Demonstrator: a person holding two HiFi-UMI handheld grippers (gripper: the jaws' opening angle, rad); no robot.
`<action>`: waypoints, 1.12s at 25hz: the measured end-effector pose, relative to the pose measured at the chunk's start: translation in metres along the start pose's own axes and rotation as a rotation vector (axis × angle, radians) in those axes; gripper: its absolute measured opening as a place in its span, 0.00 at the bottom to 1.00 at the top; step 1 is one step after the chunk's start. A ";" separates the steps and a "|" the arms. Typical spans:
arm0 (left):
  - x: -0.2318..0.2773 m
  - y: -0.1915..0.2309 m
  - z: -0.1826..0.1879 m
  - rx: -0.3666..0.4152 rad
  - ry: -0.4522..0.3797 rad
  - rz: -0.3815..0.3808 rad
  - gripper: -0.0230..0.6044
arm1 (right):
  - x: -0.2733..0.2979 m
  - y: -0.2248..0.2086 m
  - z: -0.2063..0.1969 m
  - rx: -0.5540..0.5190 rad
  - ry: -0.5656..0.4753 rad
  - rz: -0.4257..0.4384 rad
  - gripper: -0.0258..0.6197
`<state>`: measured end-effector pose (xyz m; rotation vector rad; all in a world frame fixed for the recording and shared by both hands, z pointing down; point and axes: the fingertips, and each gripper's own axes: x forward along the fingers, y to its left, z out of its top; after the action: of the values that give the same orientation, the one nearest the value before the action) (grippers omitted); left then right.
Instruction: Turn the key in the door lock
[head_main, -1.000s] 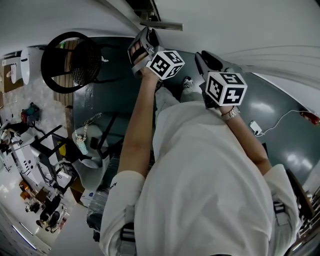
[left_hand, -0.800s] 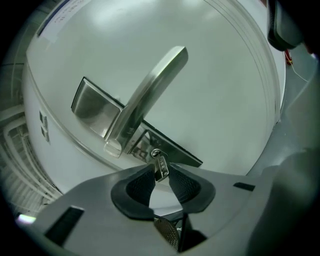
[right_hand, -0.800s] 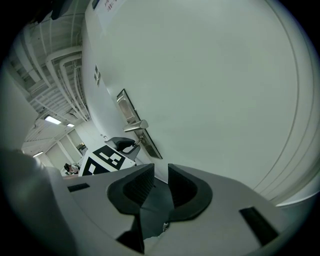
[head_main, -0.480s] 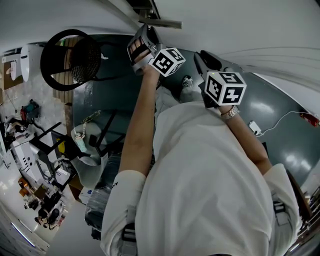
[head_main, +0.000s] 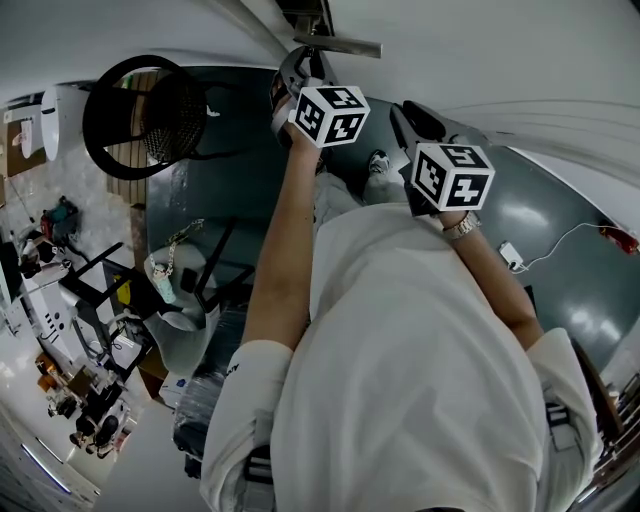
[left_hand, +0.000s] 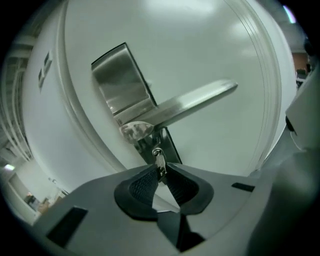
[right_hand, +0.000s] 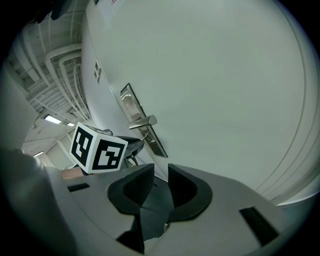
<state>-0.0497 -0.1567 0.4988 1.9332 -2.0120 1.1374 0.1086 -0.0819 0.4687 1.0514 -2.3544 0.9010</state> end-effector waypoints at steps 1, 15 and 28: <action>0.000 0.001 0.000 -0.043 -0.003 -0.021 0.13 | 0.001 0.002 -0.001 0.000 0.000 0.000 0.18; -0.008 0.010 0.001 -0.539 -0.039 -0.291 0.14 | 0.015 0.019 0.006 0.018 -0.002 -0.025 0.18; -0.012 0.013 -0.008 -0.901 -0.043 -0.548 0.14 | 0.030 0.044 0.011 0.032 -0.020 -0.042 0.18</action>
<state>-0.0623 -0.1435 0.4923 1.7776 -1.4354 0.0228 0.0547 -0.0829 0.4615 1.1225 -2.3323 0.9199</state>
